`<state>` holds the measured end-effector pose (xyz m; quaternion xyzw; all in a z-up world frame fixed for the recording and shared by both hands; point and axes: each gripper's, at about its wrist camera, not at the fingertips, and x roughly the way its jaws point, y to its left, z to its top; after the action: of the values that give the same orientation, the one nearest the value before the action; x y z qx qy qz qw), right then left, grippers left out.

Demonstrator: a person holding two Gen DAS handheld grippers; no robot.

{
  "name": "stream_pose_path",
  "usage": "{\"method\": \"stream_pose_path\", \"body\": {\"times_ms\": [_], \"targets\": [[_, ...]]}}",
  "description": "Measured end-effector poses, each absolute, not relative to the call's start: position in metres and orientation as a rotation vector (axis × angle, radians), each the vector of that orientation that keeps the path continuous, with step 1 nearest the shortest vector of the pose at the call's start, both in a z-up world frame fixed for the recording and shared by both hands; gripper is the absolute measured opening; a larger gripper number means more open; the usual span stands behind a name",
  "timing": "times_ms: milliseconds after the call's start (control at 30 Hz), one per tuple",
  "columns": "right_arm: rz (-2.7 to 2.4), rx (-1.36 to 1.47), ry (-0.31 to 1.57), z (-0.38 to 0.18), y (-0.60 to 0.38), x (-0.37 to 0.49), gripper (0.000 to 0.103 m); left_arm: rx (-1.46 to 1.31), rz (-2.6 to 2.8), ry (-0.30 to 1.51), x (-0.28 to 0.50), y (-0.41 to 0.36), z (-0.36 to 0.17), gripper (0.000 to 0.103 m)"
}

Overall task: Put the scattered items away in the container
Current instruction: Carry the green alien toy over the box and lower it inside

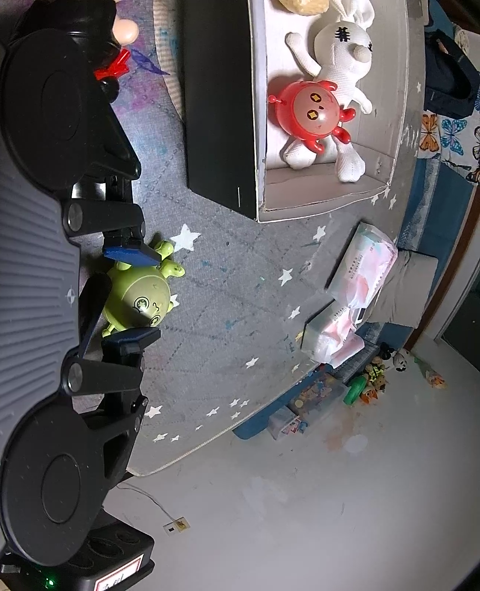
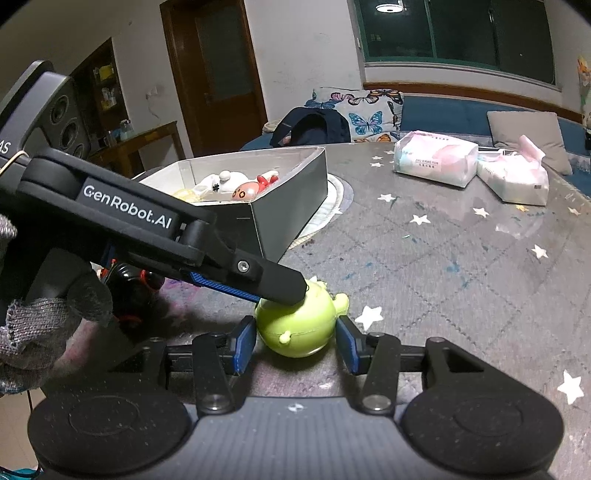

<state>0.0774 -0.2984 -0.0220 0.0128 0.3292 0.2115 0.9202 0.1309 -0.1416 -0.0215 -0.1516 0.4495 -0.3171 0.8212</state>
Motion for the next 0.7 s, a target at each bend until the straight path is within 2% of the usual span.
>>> {"method": "stream_pose_path", "body": {"times_ms": [233, 400, 700], "targets": [[0.441, 0.008, 0.654, -0.010, -0.294, 0.069, 0.047, -0.349, -0.686, 0.923, 0.121, -0.133, -0.011, 0.038], [0.465, -0.018, 0.585, 0.014, -0.284, 0.069, 0.047, -0.371, -0.685, 0.835, 0.116, -0.116, 0.014, 0.038], [0.572, -0.093, 0.492, 0.046, -0.237, 0.108, 0.047, -0.426, -0.592, 0.708, 0.131, -0.060, 0.047, 0.038]]}}
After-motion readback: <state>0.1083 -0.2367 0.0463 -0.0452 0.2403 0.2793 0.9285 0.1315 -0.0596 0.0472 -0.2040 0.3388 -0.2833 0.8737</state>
